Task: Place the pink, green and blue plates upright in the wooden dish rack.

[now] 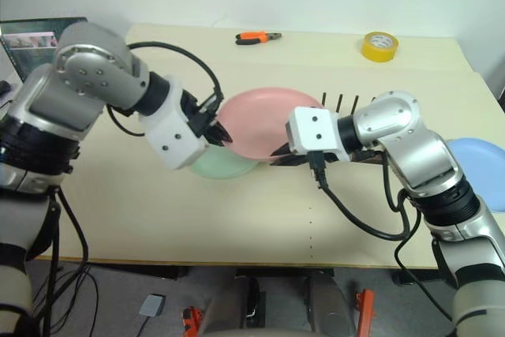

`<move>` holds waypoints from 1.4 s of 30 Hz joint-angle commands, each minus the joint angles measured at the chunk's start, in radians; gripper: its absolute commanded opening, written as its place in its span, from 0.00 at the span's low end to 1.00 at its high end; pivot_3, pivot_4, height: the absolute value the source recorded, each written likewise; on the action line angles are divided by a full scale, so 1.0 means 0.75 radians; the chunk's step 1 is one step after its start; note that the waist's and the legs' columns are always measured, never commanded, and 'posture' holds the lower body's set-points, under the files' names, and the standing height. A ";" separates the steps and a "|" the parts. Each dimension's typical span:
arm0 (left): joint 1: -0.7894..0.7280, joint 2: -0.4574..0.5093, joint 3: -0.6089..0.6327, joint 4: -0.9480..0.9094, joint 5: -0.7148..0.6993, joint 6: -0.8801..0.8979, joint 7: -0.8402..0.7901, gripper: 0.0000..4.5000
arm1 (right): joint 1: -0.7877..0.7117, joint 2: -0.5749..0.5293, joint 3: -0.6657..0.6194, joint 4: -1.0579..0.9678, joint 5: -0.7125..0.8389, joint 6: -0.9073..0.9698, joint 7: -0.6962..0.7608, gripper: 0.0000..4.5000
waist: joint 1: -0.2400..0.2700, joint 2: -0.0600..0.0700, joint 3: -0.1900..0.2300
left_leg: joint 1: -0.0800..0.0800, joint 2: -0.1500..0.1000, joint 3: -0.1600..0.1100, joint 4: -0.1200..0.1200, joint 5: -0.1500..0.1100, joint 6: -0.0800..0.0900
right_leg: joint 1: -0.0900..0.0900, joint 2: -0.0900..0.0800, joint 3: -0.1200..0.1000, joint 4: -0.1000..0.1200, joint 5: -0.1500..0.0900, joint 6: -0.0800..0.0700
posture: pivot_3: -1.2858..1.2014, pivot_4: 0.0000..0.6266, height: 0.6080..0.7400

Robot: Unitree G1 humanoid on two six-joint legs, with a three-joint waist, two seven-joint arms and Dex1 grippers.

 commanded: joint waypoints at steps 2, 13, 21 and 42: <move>-0.066 -0.029 0.082 0.019 0.056 0.023 0.032 0.00 | -0.016 0.019 -0.010 -0.028 0.011 -0.040 0.016 0.01 | 0.000 0.000 0.000 | 0.000 0.000 0.000 0.000 0.000 0.000 | 0.000 0.000 0.000 0.000 0.000 0.000 | 0.52 0.24 1.00; -0.091 -0.040 0.175 -0.026 0.046 0.117 0.067 0.72 | -0.042 0.057 -0.042 -0.012 0.012 -0.060 -0.014 0.00 | -0.002 0.000 0.000 | 0.000 0.000 0.000 -0.001 0.000 0.000 | 0.000 0.000 0.000 0.000 0.000 0.001 | 0.52 0.24 1.00; -0.171 0.000 0.381 -0.022 -0.184 0.407 0.035 0.72 | -0.095 0.072 -0.086 0.053 -0.001 -0.096 -0.031 0.00 | -0.011 0.000 0.000 | 0.000 0.000 0.000 -0.001 0.000 0.000 | 0.000 0.000 -0.001 0.000 0.000 0.000 | 0.52 0.24 1.00; 0.542 0.091 0.940 -0.279 -0.441 1.211 0.654 0.72 | -0.306 0.051 -0.736 0.523 0.400 0.247 -0.392 0.00 | -0.026 -0.001 0.002 | 0.003 0.014 0.000 -0.002 0.000 0.000 | 0.000 0.004 0.000 0.001 0.005 0.003 | 0.52 0.24 1.00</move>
